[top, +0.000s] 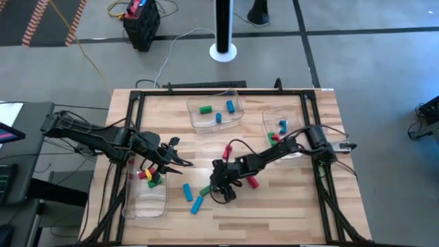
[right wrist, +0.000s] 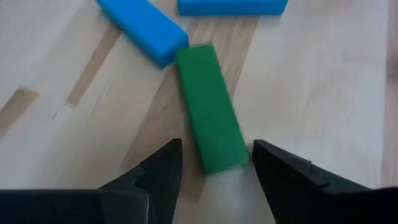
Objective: Sort blocks by size
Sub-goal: Put the green rectangle block into the left transparent bin
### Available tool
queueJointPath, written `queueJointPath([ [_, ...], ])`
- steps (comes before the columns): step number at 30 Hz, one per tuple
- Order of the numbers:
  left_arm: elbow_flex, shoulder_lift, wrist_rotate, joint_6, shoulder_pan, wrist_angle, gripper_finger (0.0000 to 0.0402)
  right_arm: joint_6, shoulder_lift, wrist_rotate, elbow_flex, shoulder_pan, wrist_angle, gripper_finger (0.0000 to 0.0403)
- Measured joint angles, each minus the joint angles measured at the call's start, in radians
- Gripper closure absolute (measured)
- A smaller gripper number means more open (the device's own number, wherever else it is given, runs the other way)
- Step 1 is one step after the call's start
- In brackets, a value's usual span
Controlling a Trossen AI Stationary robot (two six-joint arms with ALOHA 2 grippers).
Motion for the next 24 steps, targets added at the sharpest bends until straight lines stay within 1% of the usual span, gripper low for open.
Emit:
queueJointPath([
  [4, 0.0, 0.0, 0.0, 0.002, 0.0, 0.008, 0.0274, -0.001, 0.009, -0.002, 0.001, 0.0, 0.01, 0.0172],
  [7, 0.0, 0.0, 0.0, 0.002, 0.0, 0.01, 0.0274, -0.003, 0.009, -0.003, 0.001, 0.0, 0.013, 0.0186],
  [15, 0.0, 0.0, 0.0, 0.002, 0.0, 0.024, 0.0274, -0.027, 0.005, 0.0, 0.001, 0.001, 0.013, 0.0263],
  [17, 0.0, 0.0, 0.0, 0.002, 0.0, 0.024, 0.0274, -0.027, 0.005, 0.0, 0.001, 0.001, 0.013, 0.0274],
  [20, 0.0, 0.0, 0.0, 0.002, 0.0, 0.024, 0.0274, -0.026, 0.005, 0.0, 0.001, 0.001, 0.013, 0.0274],
  [24, 0.0, 0.0, 0.0, 0.002, 0.0, 0.024, 0.0274, -0.016, -0.003, 0.0, 0.001, 0.001, 0.005, 0.0259],
])
